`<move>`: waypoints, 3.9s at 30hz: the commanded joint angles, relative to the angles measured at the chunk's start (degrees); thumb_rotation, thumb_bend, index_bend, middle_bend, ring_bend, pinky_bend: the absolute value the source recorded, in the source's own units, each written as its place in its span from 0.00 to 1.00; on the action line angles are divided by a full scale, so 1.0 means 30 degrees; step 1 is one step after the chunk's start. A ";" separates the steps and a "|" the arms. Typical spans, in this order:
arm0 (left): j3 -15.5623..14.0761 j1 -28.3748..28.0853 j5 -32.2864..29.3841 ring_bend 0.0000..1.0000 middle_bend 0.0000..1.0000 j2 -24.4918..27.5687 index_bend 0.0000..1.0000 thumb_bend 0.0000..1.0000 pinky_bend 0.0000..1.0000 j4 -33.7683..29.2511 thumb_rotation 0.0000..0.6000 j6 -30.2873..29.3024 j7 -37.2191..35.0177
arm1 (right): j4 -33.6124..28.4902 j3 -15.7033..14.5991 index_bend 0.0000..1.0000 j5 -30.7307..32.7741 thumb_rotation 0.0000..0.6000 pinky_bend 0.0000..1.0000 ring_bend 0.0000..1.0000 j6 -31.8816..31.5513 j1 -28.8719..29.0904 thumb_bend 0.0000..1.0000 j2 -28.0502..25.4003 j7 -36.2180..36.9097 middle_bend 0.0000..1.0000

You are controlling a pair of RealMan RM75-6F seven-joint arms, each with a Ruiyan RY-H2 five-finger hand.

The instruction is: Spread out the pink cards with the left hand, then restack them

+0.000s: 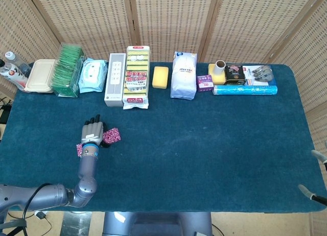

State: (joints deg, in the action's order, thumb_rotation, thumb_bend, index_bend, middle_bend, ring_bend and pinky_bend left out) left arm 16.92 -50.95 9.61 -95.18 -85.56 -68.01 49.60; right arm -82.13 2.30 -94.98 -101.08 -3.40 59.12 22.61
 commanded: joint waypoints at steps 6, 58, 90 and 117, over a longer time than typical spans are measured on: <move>-0.0513 0.0001 0.0669 0.00 0.00 0.0033 0.38 0.15 0.07 0.0313 1.00 0.0224 0.0354 | -0.0055 0.0000 0.16 0.0031 1.00 0.00 0.00 0.0016 0.0006 0.00 -0.0004 0.0073 0.00; -0.2555 0.3138 0.3636 0.00 0.00 0.2333 0.21 0.15 0.07 -0.2962 1.00 -0.0990 -0.2101 | -0.0017 -0.0146 0.16 -0.0216 1.00 0.00 0.00 -0.0164 -0.0048 0.00 -0.0138 0.0543 0.00; -0.2827 0.4783 0.5593 0.00 0.00 0.1224 0.36 0.19 0.07 -0.1592 1.00 -0.0955 -0.3320 | 0.0027 -0.0188 0.16 -0.0236 1.00 0.00 0.00 -0.0239 -0.0066 0.00 -0.0179 0.0860 0.00; -0.2769 0.5195 0.5644 0.00 0.00 0.1864 0.37 0.38 0.07 -0.2118 1.00 -0.0345 -0.3109 | 0.0207 -0.0280 0.16 -0.0361 1.00 0.00 0.00 -0.0374 -0.0127 0.00 -0.0072 0.0855 0.00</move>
State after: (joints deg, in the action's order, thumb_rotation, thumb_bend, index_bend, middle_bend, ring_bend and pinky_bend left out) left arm 8.62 -35.40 26.51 -89.62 -91.88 -69.05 40.30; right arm -81.50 1.46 -96.07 -102.20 -3.77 58.90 25.18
